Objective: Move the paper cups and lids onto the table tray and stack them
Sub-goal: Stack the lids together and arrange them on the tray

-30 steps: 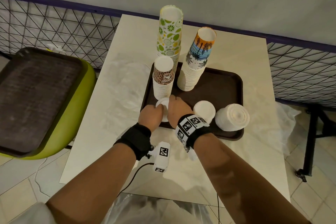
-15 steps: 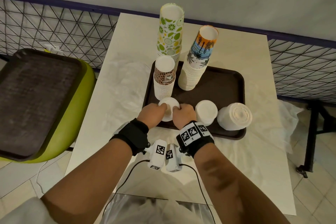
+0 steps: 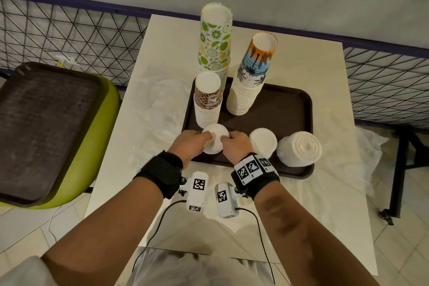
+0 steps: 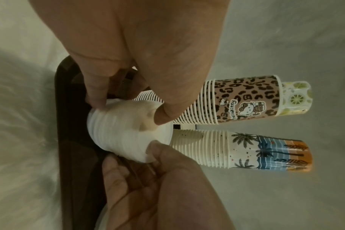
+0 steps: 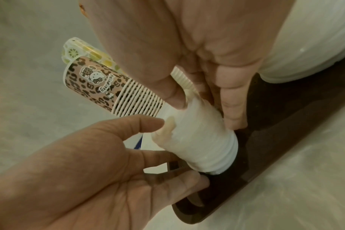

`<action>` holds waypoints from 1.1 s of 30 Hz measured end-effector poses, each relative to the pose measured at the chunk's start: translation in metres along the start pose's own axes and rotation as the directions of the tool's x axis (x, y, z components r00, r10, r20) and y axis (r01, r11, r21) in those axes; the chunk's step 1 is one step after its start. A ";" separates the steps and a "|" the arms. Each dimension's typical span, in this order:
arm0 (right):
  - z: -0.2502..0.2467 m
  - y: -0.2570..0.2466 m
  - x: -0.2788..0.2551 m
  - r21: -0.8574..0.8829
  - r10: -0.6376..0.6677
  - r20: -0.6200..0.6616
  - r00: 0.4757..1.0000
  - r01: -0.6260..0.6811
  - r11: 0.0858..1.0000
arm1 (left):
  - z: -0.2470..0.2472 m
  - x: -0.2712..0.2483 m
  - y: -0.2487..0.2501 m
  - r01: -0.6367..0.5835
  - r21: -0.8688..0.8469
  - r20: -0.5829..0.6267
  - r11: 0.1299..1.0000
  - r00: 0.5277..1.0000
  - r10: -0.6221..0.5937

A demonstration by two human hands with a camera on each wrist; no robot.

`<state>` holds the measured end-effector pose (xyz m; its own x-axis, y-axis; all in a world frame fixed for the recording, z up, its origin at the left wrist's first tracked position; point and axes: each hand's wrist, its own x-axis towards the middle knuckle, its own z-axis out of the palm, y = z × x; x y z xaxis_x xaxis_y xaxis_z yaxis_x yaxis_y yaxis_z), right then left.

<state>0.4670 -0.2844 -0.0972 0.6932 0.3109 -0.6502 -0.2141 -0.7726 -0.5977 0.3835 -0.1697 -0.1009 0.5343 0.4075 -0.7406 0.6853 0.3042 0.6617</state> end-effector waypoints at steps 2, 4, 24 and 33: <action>-0.001 -0.001 -0.002 0.034 -0.009 0.009 1.000 0.009 0.999 | 0.000 -0.001 -0.002 0.012 -0.055 0.019 0.998 1.000 -0.011; 0.000 0.002 -0.001 0.070 -0.045 0.019 0.999 0.044 0.997 | 0.000 0.000 -0.005 0.036 -0.125 0.051 0.992 0.998 -0.030; 0.001 -0.006 -0.004 -0.075 -0.110 -0.024 0.994 0.108 0.991 | -0.004 0.017 -0.019 0.004 -0.215 0.005 0.977 1.000 -0.004; -0.005 -0.009 0.000 -0.131 -0.081 -0.010 0.997 0.079 0.988 | -0.008 0.015 -0.020 -0.019 -0.123 0.011 0.992 1.000 0.020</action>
<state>0.4720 -0.2803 -0.0898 0.7154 0.3668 -0.5947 -0.0669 -0.8113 -0.5809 0.3745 -0.1628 -0.1244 0.5534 0.4041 -0.7283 0.6091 0.4001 0.6848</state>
